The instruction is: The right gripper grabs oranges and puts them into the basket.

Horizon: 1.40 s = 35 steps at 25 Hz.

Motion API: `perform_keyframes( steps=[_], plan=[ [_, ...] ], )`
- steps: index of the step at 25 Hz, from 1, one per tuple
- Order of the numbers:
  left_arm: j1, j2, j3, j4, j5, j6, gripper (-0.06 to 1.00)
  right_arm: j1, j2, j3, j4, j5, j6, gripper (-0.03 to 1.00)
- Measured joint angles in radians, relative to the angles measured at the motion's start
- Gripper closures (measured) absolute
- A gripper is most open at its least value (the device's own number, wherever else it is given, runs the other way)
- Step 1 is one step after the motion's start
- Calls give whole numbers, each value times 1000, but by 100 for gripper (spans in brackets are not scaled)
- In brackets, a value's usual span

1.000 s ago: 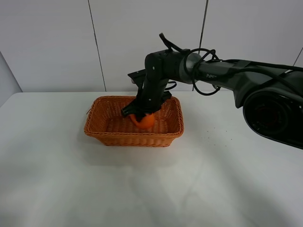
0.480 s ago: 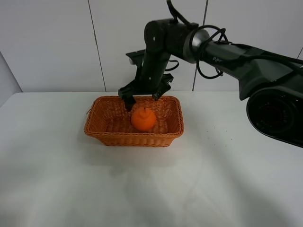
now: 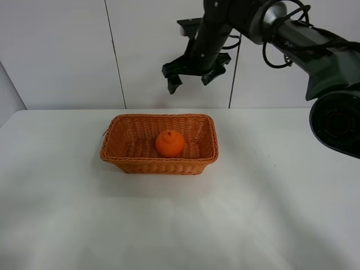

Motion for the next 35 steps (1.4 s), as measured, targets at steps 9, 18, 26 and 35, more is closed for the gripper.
perform_keyframes(
  steps=[9,18,26,35],
  plan=[
    [0,0,0,0,0,0,6,-304,0,0,-10,0,-4,28],
    [0,0,0,0,0,0,6,-411,-16,51,16,-1,-8,28],
    [0,0,0,0,0,0,6,-410,-225,326,27,-2,-27,28],
    [0,0,0,0,0,0,6,-410,-761,891,30,-2,-30,28]
  ],
)
